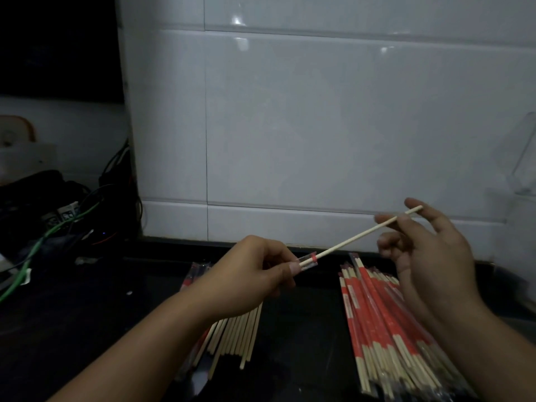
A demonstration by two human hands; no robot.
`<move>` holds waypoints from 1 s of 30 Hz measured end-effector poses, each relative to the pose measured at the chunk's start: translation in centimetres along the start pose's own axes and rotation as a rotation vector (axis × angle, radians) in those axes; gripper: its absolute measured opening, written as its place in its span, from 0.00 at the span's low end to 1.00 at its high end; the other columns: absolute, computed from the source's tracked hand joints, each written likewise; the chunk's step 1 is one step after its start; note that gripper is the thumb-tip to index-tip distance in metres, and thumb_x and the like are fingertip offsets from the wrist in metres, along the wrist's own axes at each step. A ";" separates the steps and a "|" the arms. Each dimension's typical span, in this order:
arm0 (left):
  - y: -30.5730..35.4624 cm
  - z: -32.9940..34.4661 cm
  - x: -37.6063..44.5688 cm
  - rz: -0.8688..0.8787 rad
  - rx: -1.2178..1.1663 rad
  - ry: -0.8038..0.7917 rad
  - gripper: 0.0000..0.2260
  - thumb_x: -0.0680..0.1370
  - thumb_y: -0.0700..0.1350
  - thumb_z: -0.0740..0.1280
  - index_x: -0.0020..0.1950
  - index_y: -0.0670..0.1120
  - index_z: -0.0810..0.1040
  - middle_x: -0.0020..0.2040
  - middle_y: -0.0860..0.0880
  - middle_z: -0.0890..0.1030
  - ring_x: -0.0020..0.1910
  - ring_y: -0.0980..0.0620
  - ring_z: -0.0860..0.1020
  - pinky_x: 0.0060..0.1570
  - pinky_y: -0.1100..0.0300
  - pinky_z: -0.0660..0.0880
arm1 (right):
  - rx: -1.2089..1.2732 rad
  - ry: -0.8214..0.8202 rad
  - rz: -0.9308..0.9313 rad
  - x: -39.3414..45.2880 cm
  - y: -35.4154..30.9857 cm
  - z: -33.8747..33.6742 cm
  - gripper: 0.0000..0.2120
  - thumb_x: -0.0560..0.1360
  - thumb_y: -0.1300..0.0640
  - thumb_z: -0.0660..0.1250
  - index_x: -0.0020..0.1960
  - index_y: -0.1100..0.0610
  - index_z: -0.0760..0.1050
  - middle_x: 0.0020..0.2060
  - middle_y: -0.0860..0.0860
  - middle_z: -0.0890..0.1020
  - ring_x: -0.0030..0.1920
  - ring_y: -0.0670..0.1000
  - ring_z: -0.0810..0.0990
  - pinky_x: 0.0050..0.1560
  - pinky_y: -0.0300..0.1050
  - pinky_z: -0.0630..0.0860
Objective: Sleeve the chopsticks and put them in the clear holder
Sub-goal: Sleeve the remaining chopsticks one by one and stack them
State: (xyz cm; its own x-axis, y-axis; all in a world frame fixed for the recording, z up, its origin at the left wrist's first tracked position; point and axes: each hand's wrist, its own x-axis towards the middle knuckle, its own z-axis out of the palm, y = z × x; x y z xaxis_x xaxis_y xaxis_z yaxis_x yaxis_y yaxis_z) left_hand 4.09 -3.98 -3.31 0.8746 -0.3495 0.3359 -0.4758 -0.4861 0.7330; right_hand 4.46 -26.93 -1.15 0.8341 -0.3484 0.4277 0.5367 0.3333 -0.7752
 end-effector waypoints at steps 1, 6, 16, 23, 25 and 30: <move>0.0 0.0 0.0 -0.002 -0.003 0.002 0.05 0.80 0.48 0.68 0.46 0.54 0.82 0.39 0.52 0.84 0.38 0.53 0.83 0.43 0.54 0.81 | -0.075 -0.028 -0.006 -0.1 0.3 0.0 0.10 0.81 0.65 0.61 0.58 0.54 0.74 0.40 0.58 0.84 0.27 0.49 0.77 0.27 0.40 0.74; 0.0 -0.1 0.1 -0.029 -0.041 0.089 0.05 0.80 0.48 0.67 0.47 0.52 0.82 0.38 0.51 0.85 0.34 0.57 0.81 0.35 0.66 0.73 | -0.784 -0.329 -0.387 -1.2 2.5 -0.2 0.11 0.79 0.61 0.67 0.57 0.49 0.80 0.40 0.49 0.83 0.34 0.44 0.80 0.37 0.36 0.76; 0.1 -0.7 0.2 -0.096 -0.158 0.246 0.06 0.80 0.46 0.68 0.47 0.47 0.82 0.36 0.47 0.84 0.31 0.53 0.80 0.25 0.64 0.70 | -0.963 -0.662 -0.187 -4.5 5.2 0.7 0.26 0.78 0.55 0.66 0.69 0.36 0.61 0.53 0.39 0.75 0.46 0.42 0.79 0.46 0.38 0.78; 0.3 -1.1 0.0 -0.140 -0.287 0.287 0.06 0.80 0.45 0.68 0.50 0.44 0.83 0.35 0.46 0.84 0.30 0.51 0.79 0.24 0.61 0.70 | -0.992 -1.434 -0.522 -6.7 6.8 2.2 0.14 0.79 0.54 0.64 0.63 0.44 0.77 0.60 0.38 0.71 0.60 0.38 0.70 0.59 0.38 0.72; 0.4 -1.0 0.0 -0.141 -0.274 0.283 0.06 0.80 0.46 0.68 0.50 0.44 0.83 0.36 0.46 0.84 0.31 0.52 0.79 0.25 0.62 0.71 | -0.961 -1.424 -0.555 -6.4 7.5 2.2 0.14 0.78 0.55 0.66 0.62 0.45 0.77 0.59 0.41 0.72 0.61 0.40 0.70 0.58 0.38 0.72; 0.6 -0.9 0.0 -0.147 -0.306 0.278 0.07 0.80 0.45 0.68 0.50 0.43 0.83 0.36 0.46 0.84 0.30 0.52 0.78 0.23 0.62 0.70 | -0.870 -1.378 -0.600 -6.3 8.2 2.0 0.09 0.75 0.62 0.70 0.54 0.53 0.82 0.53 0.43 0.74 0.55 0.42 0.74 0.54 0.35 0.71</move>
State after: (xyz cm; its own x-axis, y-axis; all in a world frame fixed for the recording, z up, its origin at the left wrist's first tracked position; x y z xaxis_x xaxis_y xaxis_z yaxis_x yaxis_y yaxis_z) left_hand 3.86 -3.50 -2.35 0.9426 -0.0453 0.3308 -0.3317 -0.2407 0.9122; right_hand 3.87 -20.28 -9.23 0.2975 0.8590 0.4167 0.9533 -0.2437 -0.1781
